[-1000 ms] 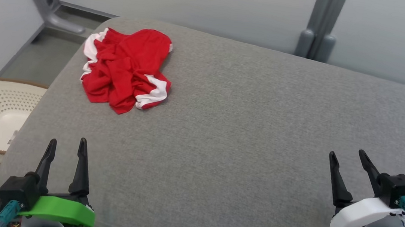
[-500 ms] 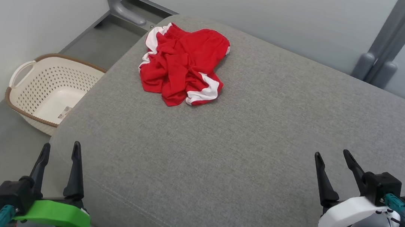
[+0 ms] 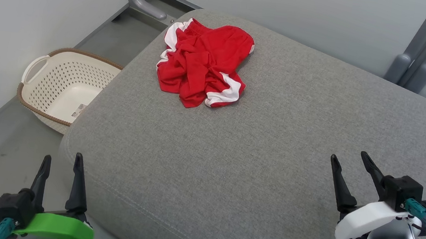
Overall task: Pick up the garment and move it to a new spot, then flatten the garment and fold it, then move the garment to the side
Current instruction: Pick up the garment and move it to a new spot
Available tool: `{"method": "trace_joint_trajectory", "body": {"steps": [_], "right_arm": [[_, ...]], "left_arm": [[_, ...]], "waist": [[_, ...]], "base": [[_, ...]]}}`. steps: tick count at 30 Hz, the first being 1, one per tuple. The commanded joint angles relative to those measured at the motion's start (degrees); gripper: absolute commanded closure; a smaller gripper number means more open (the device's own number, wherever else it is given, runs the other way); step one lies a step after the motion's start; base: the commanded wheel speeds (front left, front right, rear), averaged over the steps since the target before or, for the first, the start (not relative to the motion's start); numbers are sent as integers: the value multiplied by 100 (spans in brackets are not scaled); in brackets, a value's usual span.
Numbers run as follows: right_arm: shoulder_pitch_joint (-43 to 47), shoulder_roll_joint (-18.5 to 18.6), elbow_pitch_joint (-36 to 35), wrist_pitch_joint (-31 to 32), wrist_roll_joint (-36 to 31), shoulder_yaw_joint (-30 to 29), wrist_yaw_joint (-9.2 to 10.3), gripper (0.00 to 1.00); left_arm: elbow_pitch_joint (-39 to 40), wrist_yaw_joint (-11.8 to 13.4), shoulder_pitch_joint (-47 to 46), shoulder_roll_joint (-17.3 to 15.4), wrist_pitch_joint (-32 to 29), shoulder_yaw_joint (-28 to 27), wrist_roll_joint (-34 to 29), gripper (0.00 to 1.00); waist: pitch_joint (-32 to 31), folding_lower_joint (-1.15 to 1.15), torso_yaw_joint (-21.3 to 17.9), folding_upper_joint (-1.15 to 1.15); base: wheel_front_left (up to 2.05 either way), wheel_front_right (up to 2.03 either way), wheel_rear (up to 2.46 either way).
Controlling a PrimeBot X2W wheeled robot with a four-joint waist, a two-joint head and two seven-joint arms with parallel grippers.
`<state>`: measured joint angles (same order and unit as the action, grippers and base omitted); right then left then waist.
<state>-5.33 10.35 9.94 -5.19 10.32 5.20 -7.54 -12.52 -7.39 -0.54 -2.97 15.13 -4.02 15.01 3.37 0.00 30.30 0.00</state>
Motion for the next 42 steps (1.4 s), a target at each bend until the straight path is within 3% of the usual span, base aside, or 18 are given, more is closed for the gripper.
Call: {"method": "trace_joint_trajectory", "body": {"steps": [1, 10, 17, 27, 35, 39, 40, 41, 42], "right_arm": [[8, 45, -31, -39, 18, -18, 11, 0], [-208, 125, -307, 147, -63, 187, 11, 0], [-678, 256, -615, 356, -17, 638, 11, 0], [-1209, 387, -1059, 425, -31, 1092, 11, 0], [-1216, 444, -1465, 471, -120, 935, 11, 0], [-1117, 402, -1481, 424, -118, 838, 11, 0], [-1089, 386, -1462, 411, -117, 816, 11, 0], [-1056, 366, -1432, 400, -108, 793, 11, 0], [-1037, 360, -1396, 388, -92, 782, 11, 0]], "left_arm": [[-117, 1, -182, 7, -1, 33, 53, 0], [-1699, -3, -1928, 7, -379, 447, 312, 0], [-3079, -6, -3565, -126, -779, 109, 923, 0], [-4431, 60, -4962, -832, -1265, -321, 1359, 0], [-4998, 151, -5545, -1199, -1694, -449, 1536, 0], [-5228, 358, -5587, -1268, -1740, -426, 1485, 1], [-5261, 382, -5566, -1264, -1737, -424, 1490, 56], [-5295, 391, -5541, -1290, -1733, -407, 1473, 100], [-5341, 383, -5515, -1306, -1770, -388, 1454, 100]], "waist": [[29, 0, -5, 0], [465, 0, -444, 0], [1142, 0, -1330, 0], [2167, 0, -2479, 0], [2679, 0, -2807, 0], [2627, 0, -2851, 0], [2590, 0, -2849, 0], [2537, 0, -2845, 0], [2483, 0, -2836, 0]], "base": [[0, 0, 0], [0, 0, 0], [0, 0, 0], [0, 0, 0], [0, 0, 0], [0, 0, 0], [0, 0, 0], [0, 0, 0], [0, 0, 0]]}}
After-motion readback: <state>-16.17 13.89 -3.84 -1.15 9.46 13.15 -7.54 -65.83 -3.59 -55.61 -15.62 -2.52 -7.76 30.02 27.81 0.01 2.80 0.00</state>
